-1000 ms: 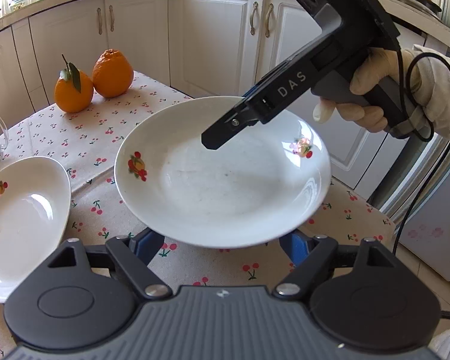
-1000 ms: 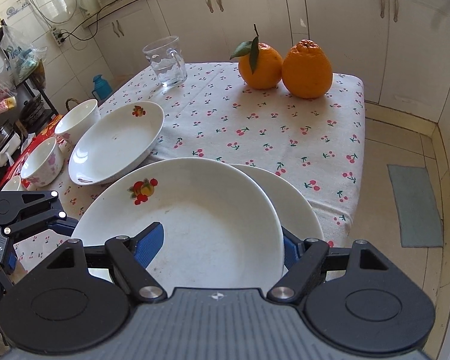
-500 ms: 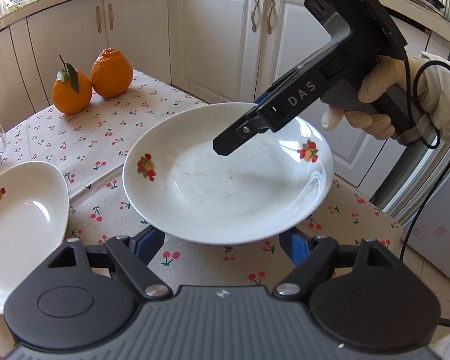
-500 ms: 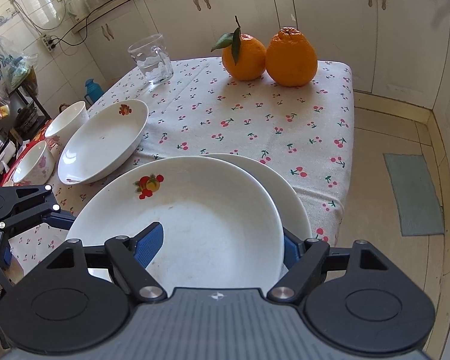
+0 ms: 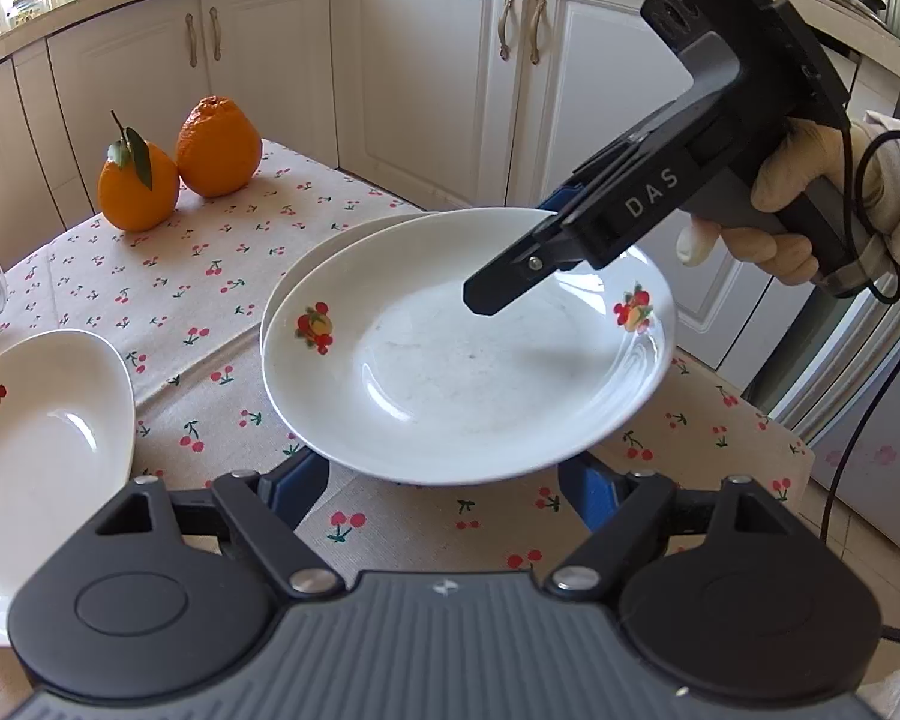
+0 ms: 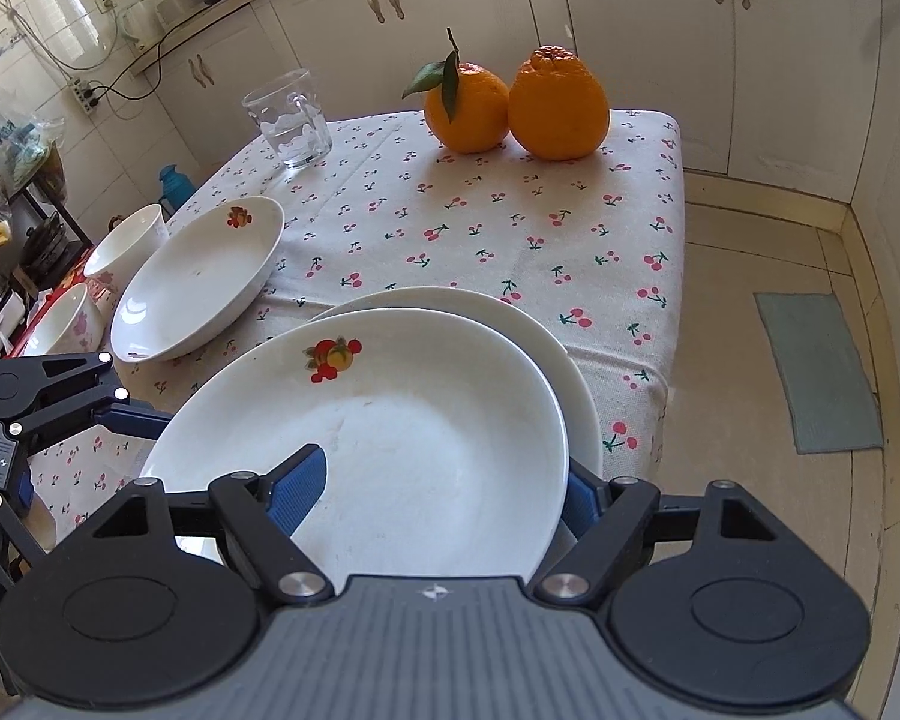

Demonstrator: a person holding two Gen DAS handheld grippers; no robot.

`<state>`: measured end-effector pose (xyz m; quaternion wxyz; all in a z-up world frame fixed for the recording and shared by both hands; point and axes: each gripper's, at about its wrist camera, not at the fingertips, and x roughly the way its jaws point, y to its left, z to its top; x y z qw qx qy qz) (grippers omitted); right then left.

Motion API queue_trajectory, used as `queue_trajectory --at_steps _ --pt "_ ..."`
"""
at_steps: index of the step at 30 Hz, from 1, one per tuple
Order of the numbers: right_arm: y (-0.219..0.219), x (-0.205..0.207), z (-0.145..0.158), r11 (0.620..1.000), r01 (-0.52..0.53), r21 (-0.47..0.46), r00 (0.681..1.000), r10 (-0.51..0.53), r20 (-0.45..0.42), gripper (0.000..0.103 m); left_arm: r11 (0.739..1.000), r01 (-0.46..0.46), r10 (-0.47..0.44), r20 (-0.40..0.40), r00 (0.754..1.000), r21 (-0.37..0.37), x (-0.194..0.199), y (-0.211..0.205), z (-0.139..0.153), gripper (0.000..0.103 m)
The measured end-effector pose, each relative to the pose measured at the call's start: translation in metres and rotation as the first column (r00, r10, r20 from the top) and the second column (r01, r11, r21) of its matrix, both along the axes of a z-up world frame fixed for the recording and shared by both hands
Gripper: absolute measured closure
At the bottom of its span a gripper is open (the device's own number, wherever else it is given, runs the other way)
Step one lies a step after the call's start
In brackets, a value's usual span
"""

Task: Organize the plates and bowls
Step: 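Lift the large plate with the right gripper onto the other white plate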

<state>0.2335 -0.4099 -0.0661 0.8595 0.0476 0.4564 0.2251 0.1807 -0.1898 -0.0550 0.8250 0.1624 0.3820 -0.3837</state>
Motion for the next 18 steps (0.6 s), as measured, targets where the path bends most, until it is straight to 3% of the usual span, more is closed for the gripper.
queue_trajectory --at_steps 18 --pt "-0.004 -0.019 0.008 0.999 0.037 -0.003 0.999 -0.037 0.015 0.019 1.000 -0.002 0.002 -0.016 1.000 -0.019 0.005 0.002 -0.003 0.019"
